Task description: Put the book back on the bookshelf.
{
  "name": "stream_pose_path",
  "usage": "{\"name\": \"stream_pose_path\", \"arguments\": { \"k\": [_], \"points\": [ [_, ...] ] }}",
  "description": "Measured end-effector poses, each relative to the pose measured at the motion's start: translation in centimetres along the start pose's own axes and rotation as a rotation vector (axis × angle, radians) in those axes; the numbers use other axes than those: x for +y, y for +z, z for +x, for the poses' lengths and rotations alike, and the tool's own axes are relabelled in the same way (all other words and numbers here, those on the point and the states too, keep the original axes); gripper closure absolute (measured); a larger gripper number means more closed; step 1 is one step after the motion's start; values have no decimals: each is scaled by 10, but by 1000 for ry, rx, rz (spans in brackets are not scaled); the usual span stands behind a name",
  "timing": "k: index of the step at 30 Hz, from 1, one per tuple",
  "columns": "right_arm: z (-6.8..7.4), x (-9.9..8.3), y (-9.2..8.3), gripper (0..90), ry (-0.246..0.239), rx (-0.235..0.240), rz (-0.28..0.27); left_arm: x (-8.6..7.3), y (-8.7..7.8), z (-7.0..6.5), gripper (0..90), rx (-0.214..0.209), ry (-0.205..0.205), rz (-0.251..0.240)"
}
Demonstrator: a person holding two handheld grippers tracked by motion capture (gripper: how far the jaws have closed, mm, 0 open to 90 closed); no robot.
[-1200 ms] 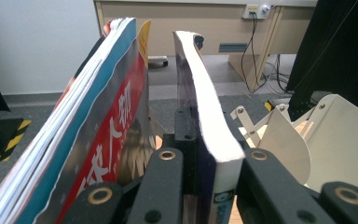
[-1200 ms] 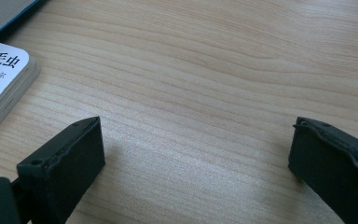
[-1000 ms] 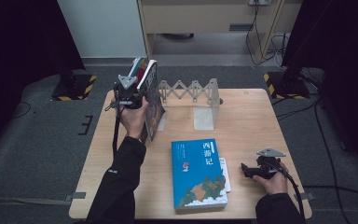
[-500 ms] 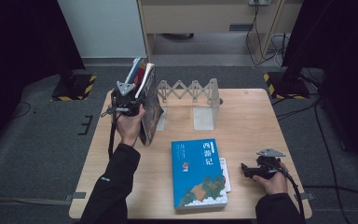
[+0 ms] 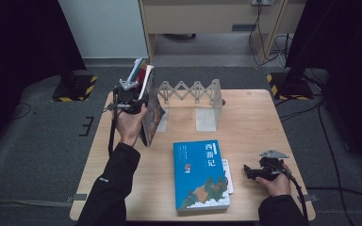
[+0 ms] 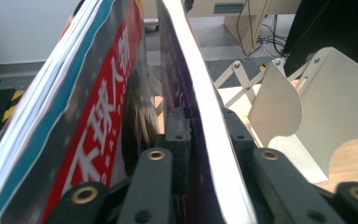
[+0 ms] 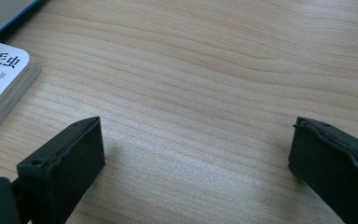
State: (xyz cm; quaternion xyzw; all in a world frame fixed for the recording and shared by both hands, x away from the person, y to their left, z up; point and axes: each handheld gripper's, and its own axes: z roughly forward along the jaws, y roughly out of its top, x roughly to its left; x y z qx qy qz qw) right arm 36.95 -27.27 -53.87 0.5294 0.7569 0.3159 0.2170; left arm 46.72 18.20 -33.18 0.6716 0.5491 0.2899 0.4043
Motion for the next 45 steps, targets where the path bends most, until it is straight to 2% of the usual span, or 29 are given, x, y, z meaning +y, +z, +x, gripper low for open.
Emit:
{"name": "stream_pose_path", "arguments": {
  "k": [6,8,10,12,16,22,25,28,31,36,40,45],
  "points": [
    [0,0,0,35,-3,3,1,9,19,-2,687,37,-26,62],
    [0,0,0,36,-5,4,1,11,24,-1,721,50,-36,77],
    [0,0,0,36,-6,5,0,12,26,-1,795,71,-39,77],
    [0,0,0,36,-6,8,-1,12,26,-1,818,102,-37,58],
    [1,0,0,36,-6,9,-1,10,27,4,822,108,-76,5],
    [0,1,1,36,-13,11,-3,7,35,3,822,159,-60,-44],
    [0,1,1,36,-11,11,-3,7,38,4,822,152,-73,-63],
    [0,1,1,36,-13,11,-3,7,40,1,821,155,-67,-64],
    [0,1,1,36,-14,11,-3,7,39,0,820,158,-53,-59],
    [0,1,1,36,-13,10,-4,7,38,0,784,168,-52,-45],
    [0,1,1,36,-17,10,-4,5,33,0,735,166,-43,-40],
    [0,1,1,35,-15,9,-3,-4,20,0,711,139,-35,-67]
  ]
}}
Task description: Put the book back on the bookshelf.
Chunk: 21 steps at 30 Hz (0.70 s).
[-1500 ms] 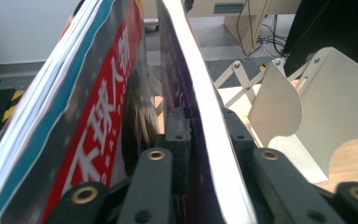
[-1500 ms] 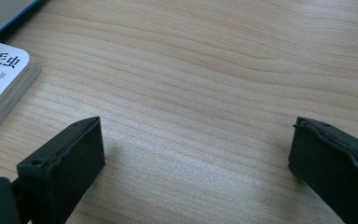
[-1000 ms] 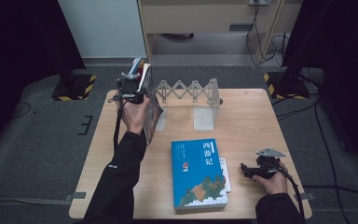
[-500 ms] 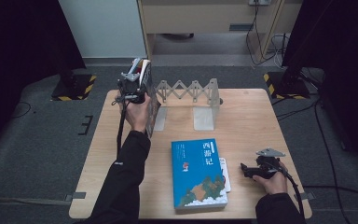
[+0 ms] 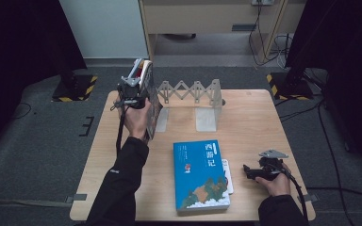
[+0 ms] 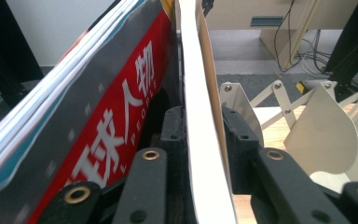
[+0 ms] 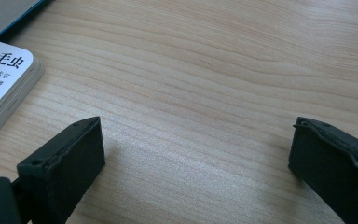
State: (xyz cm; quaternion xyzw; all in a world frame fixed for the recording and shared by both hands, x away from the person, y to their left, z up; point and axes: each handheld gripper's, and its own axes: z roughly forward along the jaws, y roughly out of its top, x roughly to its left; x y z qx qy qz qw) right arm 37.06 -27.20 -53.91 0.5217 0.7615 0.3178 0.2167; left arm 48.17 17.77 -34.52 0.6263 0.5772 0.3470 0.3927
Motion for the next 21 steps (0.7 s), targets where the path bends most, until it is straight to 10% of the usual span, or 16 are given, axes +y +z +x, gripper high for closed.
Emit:
{"name": "stream_pose_path", "arguments": {
  "k": [21],
  "points": [
    [0,0,0,22,2,6,2,-30,-47,11,633,-116,-15,-71]
  ]
}}
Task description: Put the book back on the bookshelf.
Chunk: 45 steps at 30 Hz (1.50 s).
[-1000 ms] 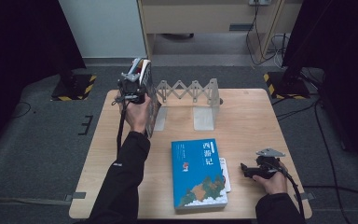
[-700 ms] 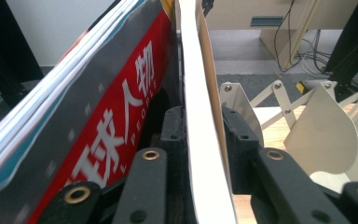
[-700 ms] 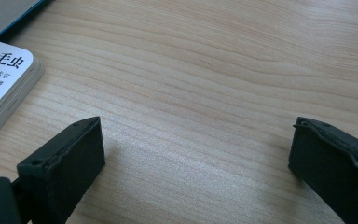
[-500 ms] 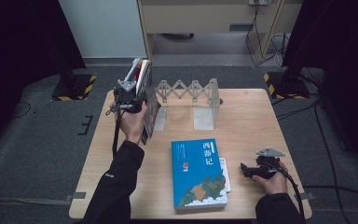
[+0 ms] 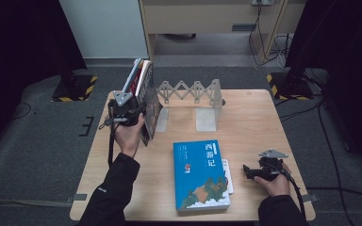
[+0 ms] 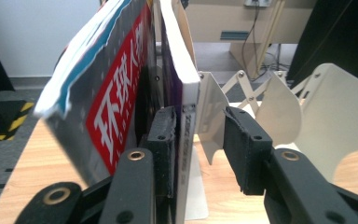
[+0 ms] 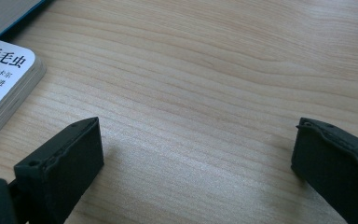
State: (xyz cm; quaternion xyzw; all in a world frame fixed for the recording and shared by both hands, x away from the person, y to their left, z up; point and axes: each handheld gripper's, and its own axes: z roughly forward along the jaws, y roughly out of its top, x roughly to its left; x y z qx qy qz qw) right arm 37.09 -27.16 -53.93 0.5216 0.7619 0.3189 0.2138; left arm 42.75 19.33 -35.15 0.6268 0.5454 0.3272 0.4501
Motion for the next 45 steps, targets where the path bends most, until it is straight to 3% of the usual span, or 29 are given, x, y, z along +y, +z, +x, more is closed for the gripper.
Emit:
{"name": "stream_pose_path", "arguments": {
  "k": [6,13,21,22,26,30,34,45],
  "points": [
    [0,0,0,19,2,2,2,-4,-12,2,611,-9,3,-15],
    [0,0,0,9,-2,6,6,-15,-30,0,580,-53,20,-38],
    [0,1,0,7,0,5,9,-36,-40,0,537,-105,35,-34],
    [-1,1,0,11,0,2,8,-43,-43,2,532,-131,20,-25],
    [-1,1,-1,64,10,-10,4,-58,-45,6,514,-157,27,-13],
    [-2,3,-5,142,13,-17,20,-70,-45,8,483,-182,32,4],
    [-1,5,-9,194,-3,-26,13,-84,-41,9,446,-223,6,32],
    [9,18,-24,259,28,59,-85,-108,-24,2,390,-310,-4,108]
  ]
}}
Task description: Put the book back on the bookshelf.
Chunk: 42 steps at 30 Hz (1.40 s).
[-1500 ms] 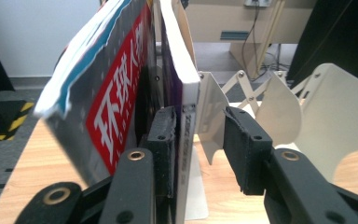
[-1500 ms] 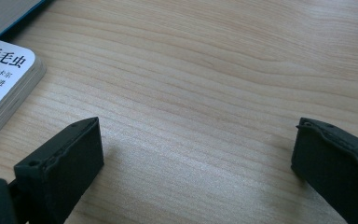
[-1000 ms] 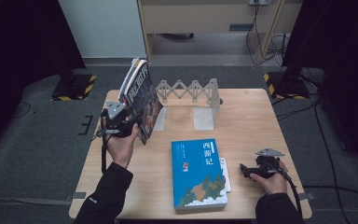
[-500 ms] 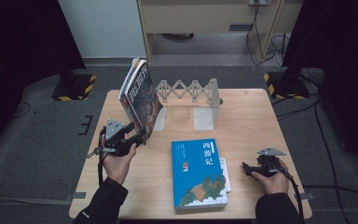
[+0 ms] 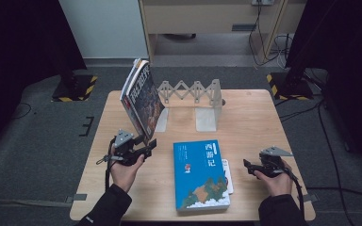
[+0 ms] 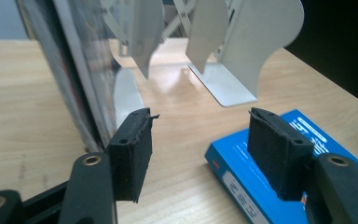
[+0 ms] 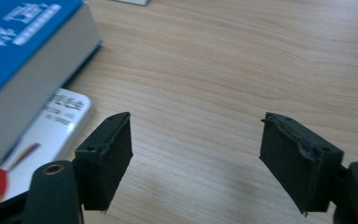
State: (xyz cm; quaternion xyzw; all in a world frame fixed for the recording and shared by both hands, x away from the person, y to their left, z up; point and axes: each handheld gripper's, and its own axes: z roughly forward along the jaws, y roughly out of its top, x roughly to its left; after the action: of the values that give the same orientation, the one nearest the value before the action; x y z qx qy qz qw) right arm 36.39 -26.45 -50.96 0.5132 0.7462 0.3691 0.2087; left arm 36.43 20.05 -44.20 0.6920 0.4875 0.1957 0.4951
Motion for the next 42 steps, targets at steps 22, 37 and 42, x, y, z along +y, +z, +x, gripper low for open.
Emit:
{"name": "stream_pose_path", "arguments": {
  "k": [22,37,42],
  "points": [
    [44,15,0,253,-22,160,-8,-37,52,-20,319,-96,43,187],
    [72,11,11,253,-35,265,30,-47,73,-23,260,-144,21,246],
    [79,10,14,254,-23,291,36,-50,77,-22,223,-169,-18,243]
  ]
}}
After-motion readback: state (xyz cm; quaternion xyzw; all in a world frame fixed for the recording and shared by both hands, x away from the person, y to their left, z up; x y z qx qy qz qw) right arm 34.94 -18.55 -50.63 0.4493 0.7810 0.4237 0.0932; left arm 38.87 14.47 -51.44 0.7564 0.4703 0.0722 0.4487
